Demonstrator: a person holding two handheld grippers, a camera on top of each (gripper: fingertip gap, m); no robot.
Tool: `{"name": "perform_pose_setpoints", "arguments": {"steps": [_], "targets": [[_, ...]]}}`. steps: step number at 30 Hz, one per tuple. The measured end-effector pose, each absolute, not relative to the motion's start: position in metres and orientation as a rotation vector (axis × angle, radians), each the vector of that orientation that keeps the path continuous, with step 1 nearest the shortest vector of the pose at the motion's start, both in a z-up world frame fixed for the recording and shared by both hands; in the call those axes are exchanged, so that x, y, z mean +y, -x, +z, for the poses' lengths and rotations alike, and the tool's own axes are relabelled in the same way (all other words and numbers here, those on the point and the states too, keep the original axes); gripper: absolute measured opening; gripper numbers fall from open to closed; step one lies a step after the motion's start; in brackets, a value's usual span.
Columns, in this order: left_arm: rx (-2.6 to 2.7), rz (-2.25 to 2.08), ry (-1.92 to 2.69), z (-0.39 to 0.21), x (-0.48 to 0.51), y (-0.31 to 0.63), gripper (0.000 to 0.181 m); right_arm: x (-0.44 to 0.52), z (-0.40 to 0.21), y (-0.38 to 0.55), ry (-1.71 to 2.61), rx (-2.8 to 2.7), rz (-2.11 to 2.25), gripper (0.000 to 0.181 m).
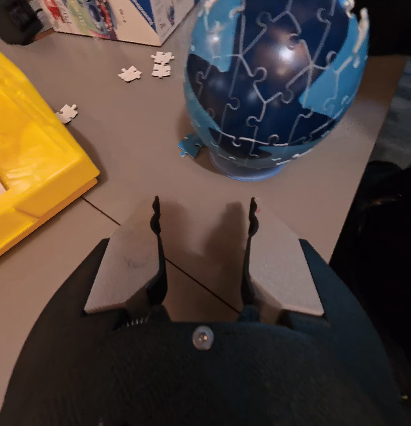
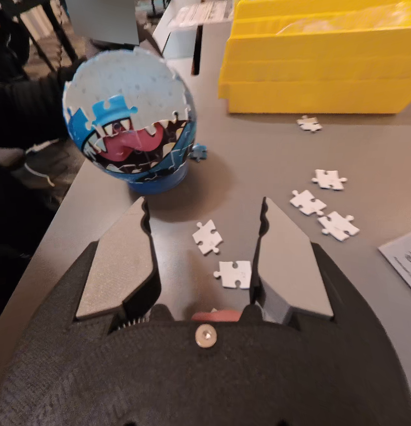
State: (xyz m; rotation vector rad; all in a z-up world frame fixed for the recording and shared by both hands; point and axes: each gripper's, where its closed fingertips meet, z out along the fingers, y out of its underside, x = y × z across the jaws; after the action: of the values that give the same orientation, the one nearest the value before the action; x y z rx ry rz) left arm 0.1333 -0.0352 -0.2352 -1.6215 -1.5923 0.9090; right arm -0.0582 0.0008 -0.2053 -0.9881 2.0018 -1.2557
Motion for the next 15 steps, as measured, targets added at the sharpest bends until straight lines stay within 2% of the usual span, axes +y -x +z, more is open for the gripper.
{"name": "perform_pose_setpoints", "arguments": {"steps": [3, 9, 12, 15], "targets": [[-1.614, 0.92, 1.607, -0.236, -0.038, -0.133, 0.072, -0.008, -0.201, 0.07, 0.919, 2.0, -1.35, 0.087], [-1.639, 1.024, 1.68, -0.239, -0.04, -0.132, 0.071, -0.018, -0.196, 0.087, 0.843, 2.055, -1.516, 0.059], [-1.629, 1.074, 1.695, -0.237, -0.038, -0.133, 0.072, -0.023, -0.19, 0.099, 0.768, 2.068, -1.597, 0.064], [-1.668, 1.141, 1.673, -0.235, -0.045, -0.134, 0.085, -0.03, -0.185, 0.108, 0.727, 2.086, -1.679, 0.088]]}}
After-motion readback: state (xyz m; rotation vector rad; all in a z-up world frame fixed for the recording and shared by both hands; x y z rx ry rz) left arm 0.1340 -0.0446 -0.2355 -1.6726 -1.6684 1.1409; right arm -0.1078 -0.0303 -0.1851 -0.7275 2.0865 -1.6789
